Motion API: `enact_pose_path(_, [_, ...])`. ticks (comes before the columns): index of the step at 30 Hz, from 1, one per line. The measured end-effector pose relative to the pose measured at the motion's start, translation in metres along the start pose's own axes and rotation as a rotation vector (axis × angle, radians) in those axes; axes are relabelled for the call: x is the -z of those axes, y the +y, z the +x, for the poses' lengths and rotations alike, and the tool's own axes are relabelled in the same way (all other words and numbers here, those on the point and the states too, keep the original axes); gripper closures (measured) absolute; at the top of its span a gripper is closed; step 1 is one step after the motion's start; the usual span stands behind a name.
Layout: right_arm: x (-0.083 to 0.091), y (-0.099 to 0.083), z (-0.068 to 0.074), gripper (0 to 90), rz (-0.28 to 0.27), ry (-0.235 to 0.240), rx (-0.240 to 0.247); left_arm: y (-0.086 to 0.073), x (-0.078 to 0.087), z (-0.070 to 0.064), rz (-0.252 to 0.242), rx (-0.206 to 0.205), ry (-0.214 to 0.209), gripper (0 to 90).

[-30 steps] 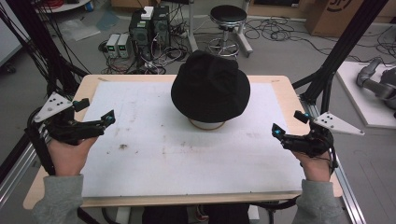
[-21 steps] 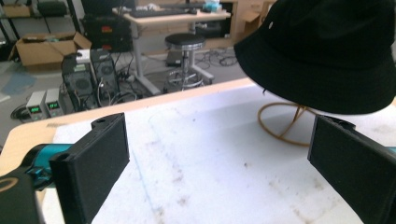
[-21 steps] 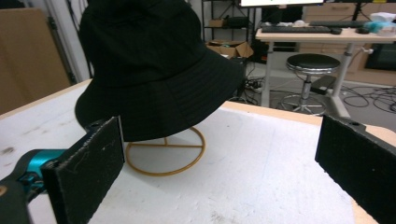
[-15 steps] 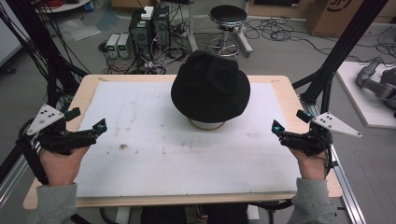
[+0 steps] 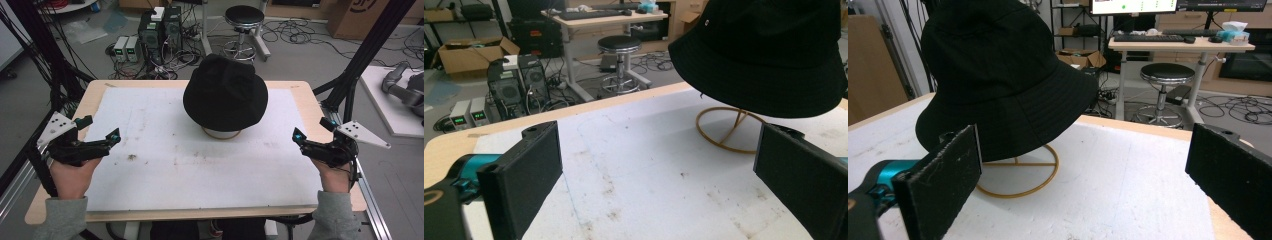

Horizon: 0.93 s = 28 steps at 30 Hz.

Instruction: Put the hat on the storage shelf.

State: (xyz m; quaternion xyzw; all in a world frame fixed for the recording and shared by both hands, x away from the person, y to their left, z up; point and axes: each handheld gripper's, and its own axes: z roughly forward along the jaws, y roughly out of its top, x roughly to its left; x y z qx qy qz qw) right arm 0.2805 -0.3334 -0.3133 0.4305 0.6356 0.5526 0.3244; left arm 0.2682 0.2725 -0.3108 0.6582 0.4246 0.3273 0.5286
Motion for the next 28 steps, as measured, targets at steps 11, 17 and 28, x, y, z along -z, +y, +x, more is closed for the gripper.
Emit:
enact_pose_path(11, [-0.0038,-0.0016,0.0013,1.2,0.035,0.019,-0.013,-0.0003,0.0013,0.0017,-0.003,0.010,0.014,5.7])
enact_pose_path(17, [-0.0047,-0.0012,0.0029,1.2,0.038,0.023,-0.003,-0.0004,0.0015,0.0019,-0.001,0.014,0.017,5.7])
enact_pose_path(28, [-0.0043,-0.0012,0.0035,1.2,0.039,0.026,-0.012,-0.0027,-0.0020,0.0010,0.010,0.015,0.025,5.7])
